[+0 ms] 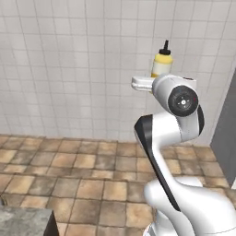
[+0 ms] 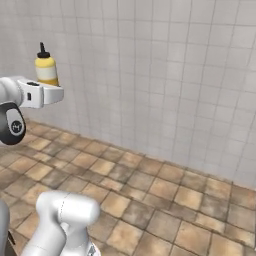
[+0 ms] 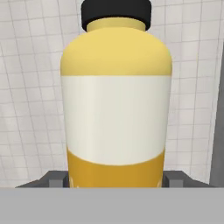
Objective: Move the mustard and mayonnaise from the cabinet to the dining counter.
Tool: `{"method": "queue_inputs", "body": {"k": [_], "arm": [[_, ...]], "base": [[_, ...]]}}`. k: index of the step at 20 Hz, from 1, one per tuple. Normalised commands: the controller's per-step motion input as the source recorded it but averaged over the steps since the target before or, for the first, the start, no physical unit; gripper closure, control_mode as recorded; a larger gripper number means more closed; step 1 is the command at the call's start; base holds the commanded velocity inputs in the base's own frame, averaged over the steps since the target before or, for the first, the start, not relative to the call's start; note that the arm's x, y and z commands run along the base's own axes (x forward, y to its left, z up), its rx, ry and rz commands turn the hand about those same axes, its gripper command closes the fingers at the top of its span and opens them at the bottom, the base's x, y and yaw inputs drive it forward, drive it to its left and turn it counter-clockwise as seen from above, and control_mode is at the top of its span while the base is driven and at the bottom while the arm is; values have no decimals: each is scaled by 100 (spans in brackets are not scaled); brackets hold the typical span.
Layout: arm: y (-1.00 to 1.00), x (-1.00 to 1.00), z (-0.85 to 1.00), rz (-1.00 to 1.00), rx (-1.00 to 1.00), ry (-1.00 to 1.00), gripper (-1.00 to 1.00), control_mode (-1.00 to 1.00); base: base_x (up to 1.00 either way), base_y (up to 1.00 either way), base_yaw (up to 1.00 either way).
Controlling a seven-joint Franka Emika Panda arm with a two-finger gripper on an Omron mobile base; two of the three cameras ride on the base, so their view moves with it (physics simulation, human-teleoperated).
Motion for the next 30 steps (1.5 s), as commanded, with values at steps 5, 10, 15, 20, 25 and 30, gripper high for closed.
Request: {"method": "queue_inputs", "body": {"k": [5, 10, 15, 20, 25, 30], "arm": [[0, 0, 0, 0, 0, 0, 100, 100], [0, 0, 0, 0, 0, 0, 100, 100], [0, 0, 0, 0, 0, 0, 100, 100], [0, 0, 0, 0, 0, 0, 100, 100], [0, 0, 0, 0, 0, 0, 100, 100], [0, 0, 0, 0, 0, 0, 100, 100]], "base": [[63, -16, 37], [72, -17, 22], [68, -17, 26], [58, -14, 39], [57, -14, 44], [64, -14, 39]]}}
